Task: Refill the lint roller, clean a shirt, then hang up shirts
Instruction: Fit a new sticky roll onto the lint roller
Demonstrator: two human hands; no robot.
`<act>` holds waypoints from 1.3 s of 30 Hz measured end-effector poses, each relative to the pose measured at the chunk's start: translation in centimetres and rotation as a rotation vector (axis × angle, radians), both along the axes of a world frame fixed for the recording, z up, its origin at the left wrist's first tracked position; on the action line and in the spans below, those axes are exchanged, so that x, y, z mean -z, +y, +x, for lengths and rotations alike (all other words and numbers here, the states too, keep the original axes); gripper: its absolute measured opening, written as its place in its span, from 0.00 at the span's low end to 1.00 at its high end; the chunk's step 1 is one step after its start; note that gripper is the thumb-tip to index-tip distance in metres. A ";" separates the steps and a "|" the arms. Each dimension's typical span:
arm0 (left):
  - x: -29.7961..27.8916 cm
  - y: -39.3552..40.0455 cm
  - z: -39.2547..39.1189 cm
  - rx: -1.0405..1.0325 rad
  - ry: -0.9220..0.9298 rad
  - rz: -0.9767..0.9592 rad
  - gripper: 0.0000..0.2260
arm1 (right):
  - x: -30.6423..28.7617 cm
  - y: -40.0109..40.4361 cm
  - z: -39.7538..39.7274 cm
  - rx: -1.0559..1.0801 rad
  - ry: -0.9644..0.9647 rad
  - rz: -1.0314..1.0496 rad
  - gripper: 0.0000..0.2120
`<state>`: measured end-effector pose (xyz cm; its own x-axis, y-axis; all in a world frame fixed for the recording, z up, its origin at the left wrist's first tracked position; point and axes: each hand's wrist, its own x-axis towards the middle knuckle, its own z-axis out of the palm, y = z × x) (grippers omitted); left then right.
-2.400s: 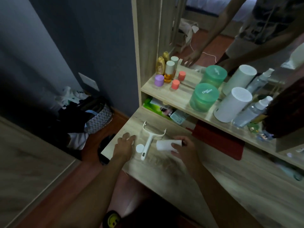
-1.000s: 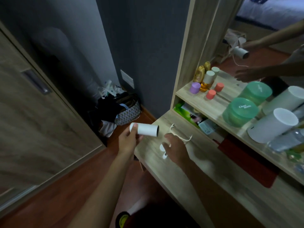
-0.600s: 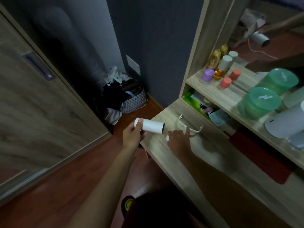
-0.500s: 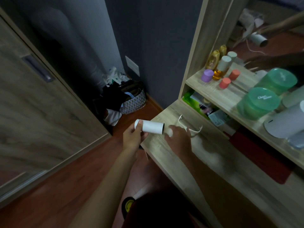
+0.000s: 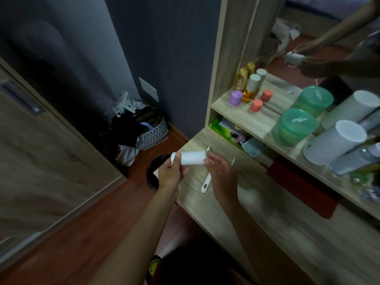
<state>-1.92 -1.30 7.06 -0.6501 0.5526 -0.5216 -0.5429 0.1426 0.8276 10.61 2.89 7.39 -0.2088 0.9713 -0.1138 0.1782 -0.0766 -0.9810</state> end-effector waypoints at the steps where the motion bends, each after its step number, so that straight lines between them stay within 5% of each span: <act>1: 0.0 0.3 0.3 0.006 -0.002 0.002 0.12 | 0.0 0.1 0.1 0.015 -0.003 0.010 0.10; 14: -0.1 1.6 3.5 0.309 0.127 -0.140 0.22 | -0.8 2.7 1.9 0.033 -0.060 0.046 0.18; 18: -0.6 2.0 3.9 0.322 0.187 -0.177 0.20 | -0.7 3.8 2.5 0.030 0.012 -0.114 0.15; 21: -0.7 2.4 4.6 0.417 0.290 -0.184 0.25 | -0.4 4.0 2.1 0.000 0.165 -0.331 0.24; 27: -1.6 3.2 5.2 0.462 0.393 -0.168 0.23 | 0.2 4.5 1.9 0.006 0.233 -0.454 0.27; 34: -2.3 4.3 3.9 0.617 0.377 -0.157 0.35 | 0.2 5.4 1.3 0.012 0.180 -0.547 0.26; 39: -1.8 4.3 2.4 0.620 0.234 -0.096 0.19 | 0.9 5.7 0.9 -0.091 0.150 -0.572 0.28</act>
<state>0.52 3.04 8.84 -0.3288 0.8187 -0.4707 -0.1445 0.4490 0.8818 11.49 8.57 6.48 -0.3423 0.7420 -0.5764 0.0715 -0.5911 -0.8034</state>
